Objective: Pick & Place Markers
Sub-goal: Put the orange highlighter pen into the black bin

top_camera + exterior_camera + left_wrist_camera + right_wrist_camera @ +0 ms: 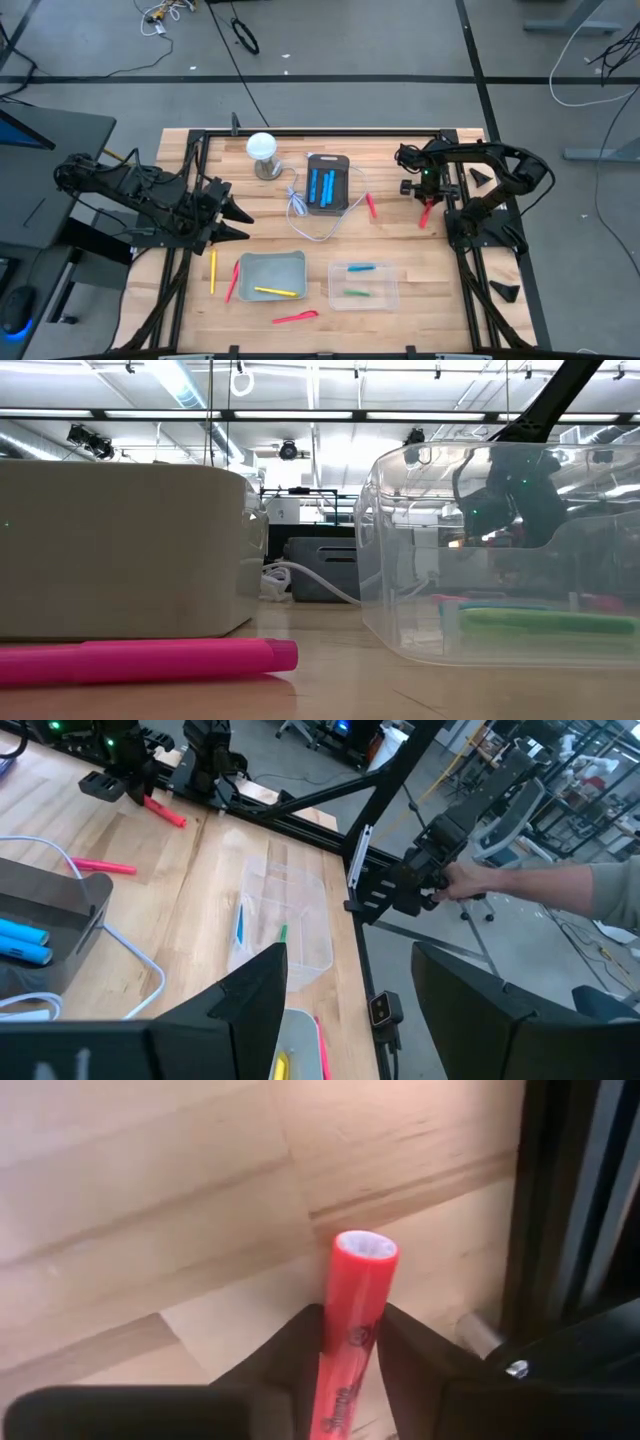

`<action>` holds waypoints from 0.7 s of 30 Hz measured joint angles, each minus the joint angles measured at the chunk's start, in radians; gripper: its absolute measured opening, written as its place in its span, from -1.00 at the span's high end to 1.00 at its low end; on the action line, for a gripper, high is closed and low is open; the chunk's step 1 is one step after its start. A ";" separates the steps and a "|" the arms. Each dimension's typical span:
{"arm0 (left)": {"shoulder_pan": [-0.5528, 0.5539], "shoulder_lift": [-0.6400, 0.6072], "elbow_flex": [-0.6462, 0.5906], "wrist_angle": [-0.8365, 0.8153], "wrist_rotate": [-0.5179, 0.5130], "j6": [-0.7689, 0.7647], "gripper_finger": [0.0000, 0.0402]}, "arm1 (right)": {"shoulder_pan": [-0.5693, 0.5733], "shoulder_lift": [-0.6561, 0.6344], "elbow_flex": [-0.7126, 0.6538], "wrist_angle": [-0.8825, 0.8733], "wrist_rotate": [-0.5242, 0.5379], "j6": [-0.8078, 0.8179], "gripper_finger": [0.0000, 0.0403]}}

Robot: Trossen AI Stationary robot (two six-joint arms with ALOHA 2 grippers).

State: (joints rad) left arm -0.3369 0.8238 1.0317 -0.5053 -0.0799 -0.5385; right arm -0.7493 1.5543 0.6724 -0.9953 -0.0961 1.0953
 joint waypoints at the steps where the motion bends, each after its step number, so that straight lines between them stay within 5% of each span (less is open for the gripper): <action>1: 0.000 0.000 0.000 0.000 0.000 0.000 -0.10 | 0.001 0.000 0.000 0.002 -0.003 0.004 0.52; 6: 0.000 0.000 0.000 0.000 0.000 0.000 -0.10 | 0.002 -0.001 0.002 0.006 -0.037 -0.002 0.77; 11: 0.000 0.000 0.000 0.000 -0.003 0.001 -0.10 | 0.013 0.004 0.029 -0.008 -0.047 -0.036 0.78; 21: 0.000 0.000 0.000 0.000 -0.129 0.002 -0.10 | 0.053 0.001 0.319 -0.202 -0.042 -0.275 0.77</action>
State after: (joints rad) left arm -0.3370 0.8238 1.0317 -0.5049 -0.2090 -0.5369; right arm -0.6965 1.5555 0.9911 -1.1977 -0.1386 0.8206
